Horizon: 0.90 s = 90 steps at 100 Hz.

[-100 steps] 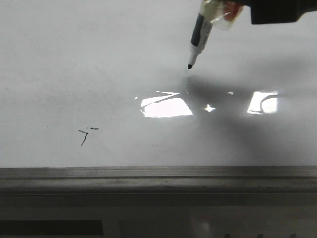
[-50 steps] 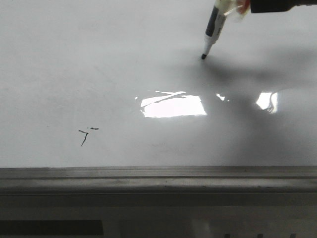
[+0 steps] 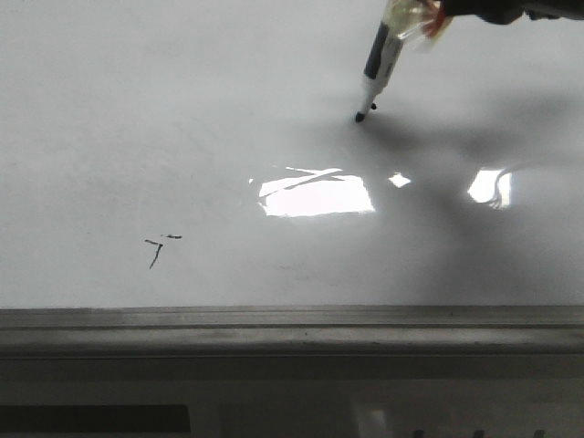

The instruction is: Write number 6 on whiteboard

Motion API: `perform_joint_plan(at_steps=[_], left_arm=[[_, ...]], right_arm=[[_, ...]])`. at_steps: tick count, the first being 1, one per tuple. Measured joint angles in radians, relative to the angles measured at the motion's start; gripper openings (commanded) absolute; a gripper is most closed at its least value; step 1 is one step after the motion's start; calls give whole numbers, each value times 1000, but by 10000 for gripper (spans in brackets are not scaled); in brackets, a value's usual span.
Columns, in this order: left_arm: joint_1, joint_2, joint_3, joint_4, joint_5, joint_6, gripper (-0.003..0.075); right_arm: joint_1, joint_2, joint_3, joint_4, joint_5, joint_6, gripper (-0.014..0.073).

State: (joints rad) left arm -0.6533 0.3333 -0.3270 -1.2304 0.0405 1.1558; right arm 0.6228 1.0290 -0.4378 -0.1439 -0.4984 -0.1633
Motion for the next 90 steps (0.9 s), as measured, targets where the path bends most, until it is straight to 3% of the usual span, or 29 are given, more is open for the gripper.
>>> perform_joint_plan(at_steps=[26, 49, 69, 90], left_arm=[[0, 0, 0, 0, 0, 0, -20], [0, 0, 0, 0, 0, 0, -20], [0, 0, 0, 0, 0, 0, -20], [0, 0, 0, 0, 0, 0, -20]], right_arm=[[116, 2, 0, 0, 177, 17, -64], [109, -55, -2, 16, 285, 11, -64], [50, -98, -2, 17, 285, -16, -64], [70, -57, -2, 17, 203, -27, -64]])
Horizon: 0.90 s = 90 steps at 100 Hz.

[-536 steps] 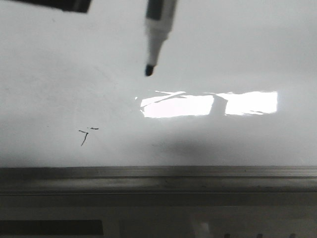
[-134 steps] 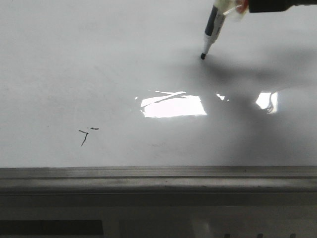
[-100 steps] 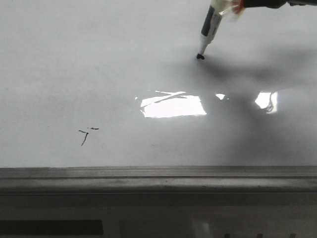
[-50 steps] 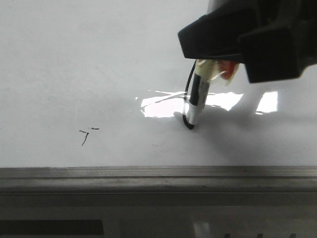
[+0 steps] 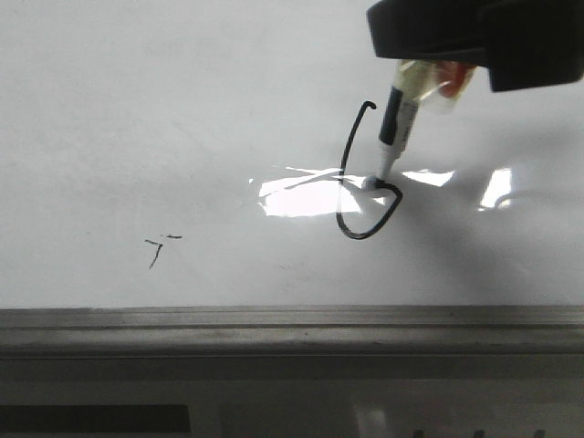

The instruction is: Write number 6 on whiteboard

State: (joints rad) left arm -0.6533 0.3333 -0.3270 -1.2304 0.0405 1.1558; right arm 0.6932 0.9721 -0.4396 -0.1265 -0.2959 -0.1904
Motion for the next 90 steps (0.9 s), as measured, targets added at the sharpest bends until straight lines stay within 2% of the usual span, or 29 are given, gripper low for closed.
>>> perform_joint_plan(at_steps=[17, 52, 61, 71, 78, 90], left_arm=[[0, 0, 0, 0, 0, 0, -20], [0, 0, 0, 0, -7, 0, -20], [0, 0, 0, -7, -11, 0, -20], [0, 8, 0, -31, -2, 0, -13], [0, 38, -5, -33, 38, 0, 50], [0, 154, -51, -11, 160, 0, 260]], right_arm=[[15, 41, 0, 0, -64, -2, -64], [23, 1, 0, 24, -73, 7, -64], [37, -73, -34, 28, -9, 33, -64], [57, -152, -101, 35, 149, 46, -64], [74, -189, -145, 37, 270, 49, -64], [116, -209, -198, 61, 449, 49, -67]])
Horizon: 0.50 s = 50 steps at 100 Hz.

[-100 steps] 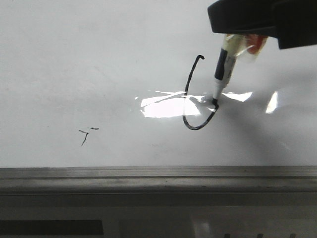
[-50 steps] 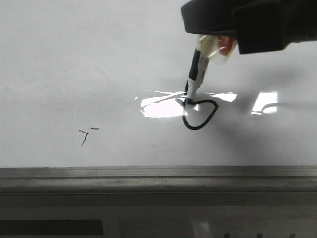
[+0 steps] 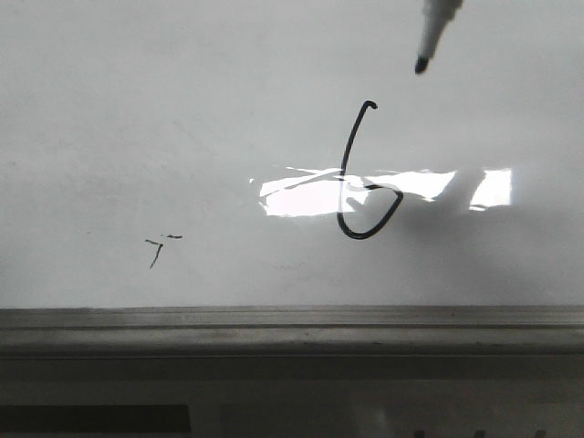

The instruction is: Write number 6 on whiteboard

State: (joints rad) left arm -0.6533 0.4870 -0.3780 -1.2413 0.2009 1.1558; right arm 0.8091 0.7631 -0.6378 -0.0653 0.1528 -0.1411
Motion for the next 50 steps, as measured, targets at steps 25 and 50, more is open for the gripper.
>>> perform_joint_plan(at_steps=[25, 50], left_arm=[[0, 326, -162, 21, 328, 95, 324], [0, 523, -224, -194, 515, 430, 324]], right_arm=[[161, 29, -10, 45, 97, 2, -71], [289, 51, -10, 50, 46, 2, -71]])
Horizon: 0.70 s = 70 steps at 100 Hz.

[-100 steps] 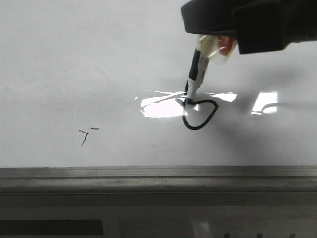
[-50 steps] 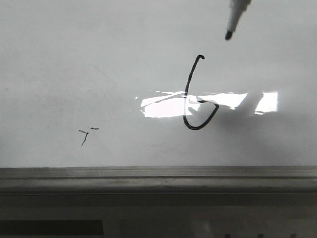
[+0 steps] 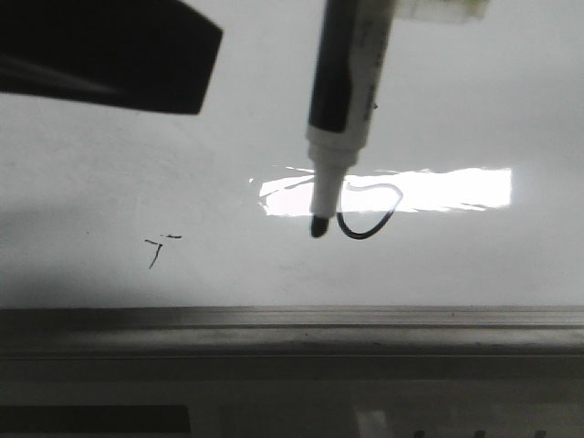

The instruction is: Write number 6 on whiteboard

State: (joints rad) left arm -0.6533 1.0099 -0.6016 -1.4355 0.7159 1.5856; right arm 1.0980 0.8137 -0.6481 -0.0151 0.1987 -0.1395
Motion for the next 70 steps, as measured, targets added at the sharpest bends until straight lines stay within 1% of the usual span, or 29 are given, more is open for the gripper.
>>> perform_joint_plan(at_steps=[12, 22, 45, 70], left_arm=[[0, 29, -8, -84, 53, 133, 324], [0, 50, -11, -109, 106, 187, 324], [0, 86, -13, -116, 171, 217, 323], [-2, 97, -13, -162, 194, 240, 323]], right_arm=[[19, 0, 0, 2, -28, 0, -71], [20, 0, 0, 8, -48, 0, -71], [24, 0, 0, 15, -91, 0, -71], [69, 0, 0, 29, -114, 0, -71]])
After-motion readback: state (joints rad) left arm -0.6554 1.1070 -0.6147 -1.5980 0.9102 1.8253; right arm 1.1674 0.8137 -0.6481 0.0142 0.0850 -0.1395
